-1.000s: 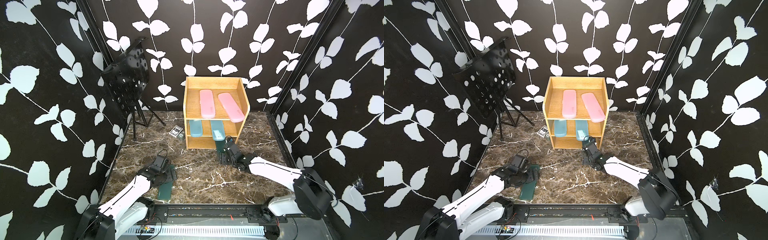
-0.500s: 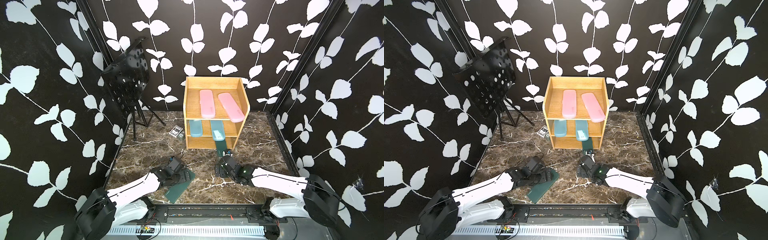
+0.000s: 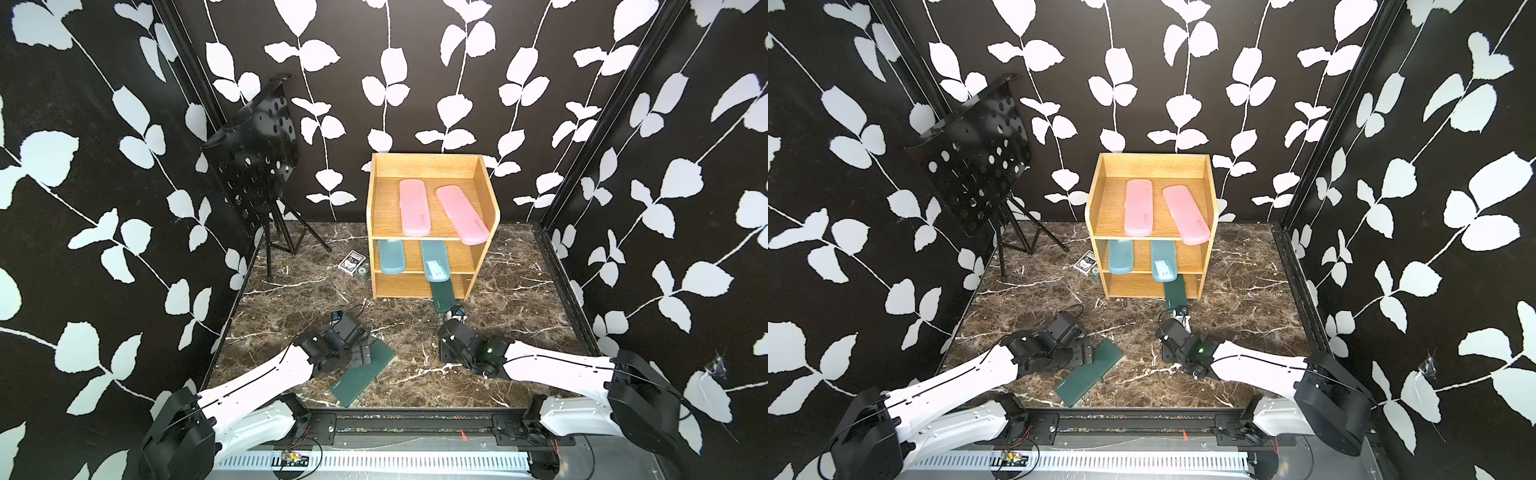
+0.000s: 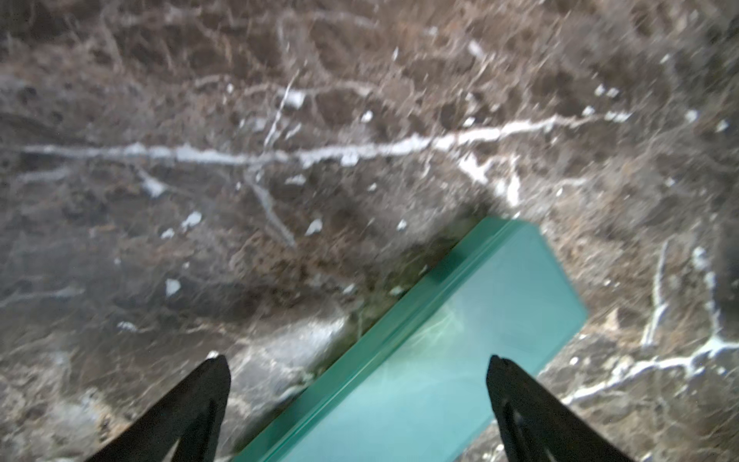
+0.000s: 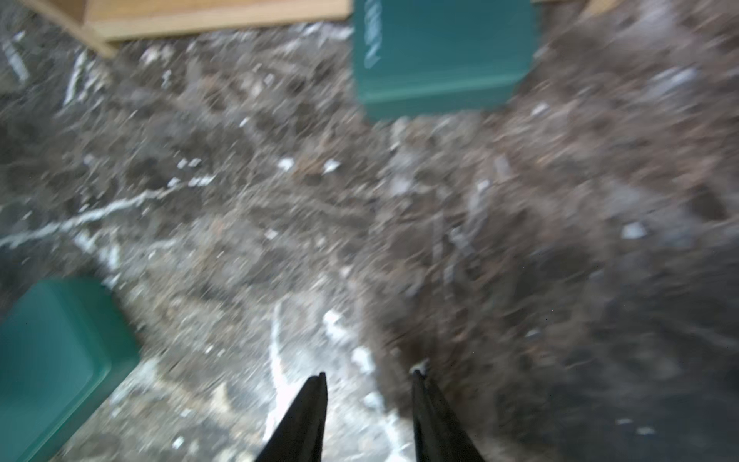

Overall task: Place the pencil cases on the shelf according to color
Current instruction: Pick up the pencil case from the center of the board.

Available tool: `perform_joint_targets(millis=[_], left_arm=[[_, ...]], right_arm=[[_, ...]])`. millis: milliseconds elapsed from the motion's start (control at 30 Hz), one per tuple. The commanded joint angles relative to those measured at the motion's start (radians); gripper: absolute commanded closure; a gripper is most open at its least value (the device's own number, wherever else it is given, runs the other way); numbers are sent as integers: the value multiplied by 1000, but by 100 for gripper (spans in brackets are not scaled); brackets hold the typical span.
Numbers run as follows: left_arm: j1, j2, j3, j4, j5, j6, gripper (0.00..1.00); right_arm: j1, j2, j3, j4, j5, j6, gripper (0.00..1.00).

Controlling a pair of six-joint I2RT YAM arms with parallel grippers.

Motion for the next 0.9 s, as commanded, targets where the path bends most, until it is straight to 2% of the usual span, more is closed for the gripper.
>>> perform_joint_targets(millis=[0,100,233,400,533,733,867], left_arm=[[-2,-37,-53,-64,57,17,1],[-2,-64,-88,-21,87,9,1],[-2,-70,-119,38,136,3,1],[-4,-45,-106,77,216,-20,1],[-4,-28,-121,156,248,-56,1],[-9,-4,-118,232,244,-92,1],[-16,28,-105,301,243,-118,1]], right_arm=[[63,60,-19,142,-66,110,63],[114,150,24,221,-102,153,63],[132,299,134,267,-171,174,63],[105,456,324,207,-218,160,62],[43,544,432,214,-295,146,62],[-8,565,541,166,-319,64,62],[-8,505,541,51,-271,6,62]])
